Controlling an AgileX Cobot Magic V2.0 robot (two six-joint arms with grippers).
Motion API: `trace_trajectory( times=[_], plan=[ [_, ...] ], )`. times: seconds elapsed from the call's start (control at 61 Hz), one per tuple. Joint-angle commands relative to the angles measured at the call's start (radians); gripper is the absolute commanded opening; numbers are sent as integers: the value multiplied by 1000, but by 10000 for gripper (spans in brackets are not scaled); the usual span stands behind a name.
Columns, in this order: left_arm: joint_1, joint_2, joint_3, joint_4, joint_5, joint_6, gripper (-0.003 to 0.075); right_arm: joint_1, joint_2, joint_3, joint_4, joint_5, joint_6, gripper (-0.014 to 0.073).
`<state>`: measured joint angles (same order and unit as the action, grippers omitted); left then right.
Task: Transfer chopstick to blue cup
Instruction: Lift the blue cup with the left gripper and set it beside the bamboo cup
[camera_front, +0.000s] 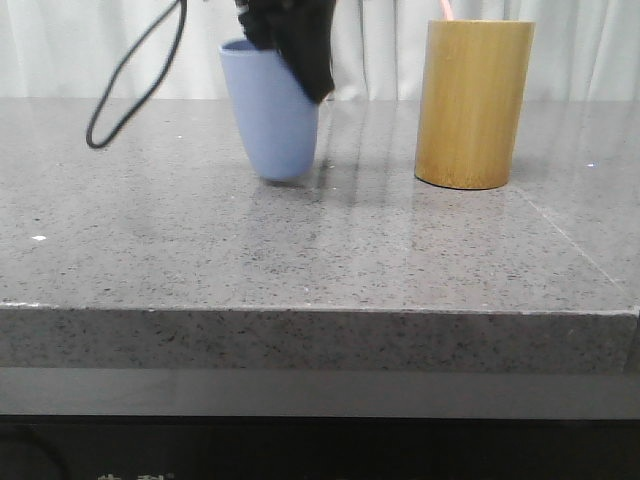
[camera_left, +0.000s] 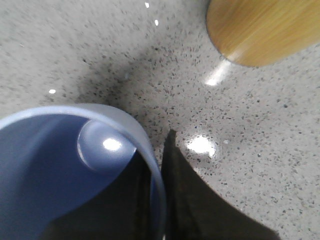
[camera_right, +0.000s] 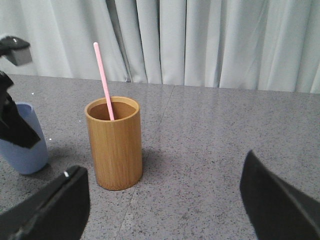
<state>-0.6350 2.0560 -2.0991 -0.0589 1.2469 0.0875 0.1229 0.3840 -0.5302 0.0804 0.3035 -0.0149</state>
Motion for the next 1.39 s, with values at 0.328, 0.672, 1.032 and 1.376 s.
trace_trajectory(
  times=[0.328, 0.672, 1.032, 1.376],
  plan=[
    [-7, -43, -29, -17, -89, 0, 54, -2, 12, -35, -7, -84, -7, 622],
    [-7, -43, -29, -15, -87, 0, 410, -2, 12, -35, -7, -84, -7, 622],
    [-7, -43, -105, -2, -109, 0, 445, -2, 12, -34, -7, -81, -7, 622],
    [-7, -51, -185, 12, -14, 0, 445, -2, 12, -33, -7, -67, -7, 622]
  ],
)
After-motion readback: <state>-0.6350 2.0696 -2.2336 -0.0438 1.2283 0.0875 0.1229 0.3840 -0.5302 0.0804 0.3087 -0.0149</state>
